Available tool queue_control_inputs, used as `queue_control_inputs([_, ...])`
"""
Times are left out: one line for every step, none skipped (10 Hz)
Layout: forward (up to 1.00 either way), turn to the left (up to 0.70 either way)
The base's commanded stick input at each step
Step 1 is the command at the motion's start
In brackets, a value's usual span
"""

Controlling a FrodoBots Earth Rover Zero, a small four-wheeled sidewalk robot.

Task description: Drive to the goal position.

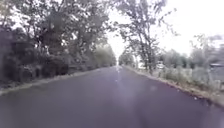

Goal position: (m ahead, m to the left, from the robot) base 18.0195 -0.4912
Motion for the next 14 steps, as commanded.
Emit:
queue_control_inputs([1.00,0.00])
queue_control_inputs([1.00,0.00])
queue_control_inputs([1.00,0.00])
queue_control_inputs([1.00,0.00])
queue_control_inputs([1.00,0.00])
queue_control_inputs([1.00,0.00])
queue_control_inputs([1.00,0.00])
queue_control_inputs([1.00,0.00])
queue_control_inputs([1.00,0.00])
queue_control_inputs([1.00,0.00])
queue_control_inputs([1.00,0.00])
queue_control_inputs([1.00,0.00])
queue_control_inputs([1.00,0.00])
queue_control_inputs([1.00,0.00])
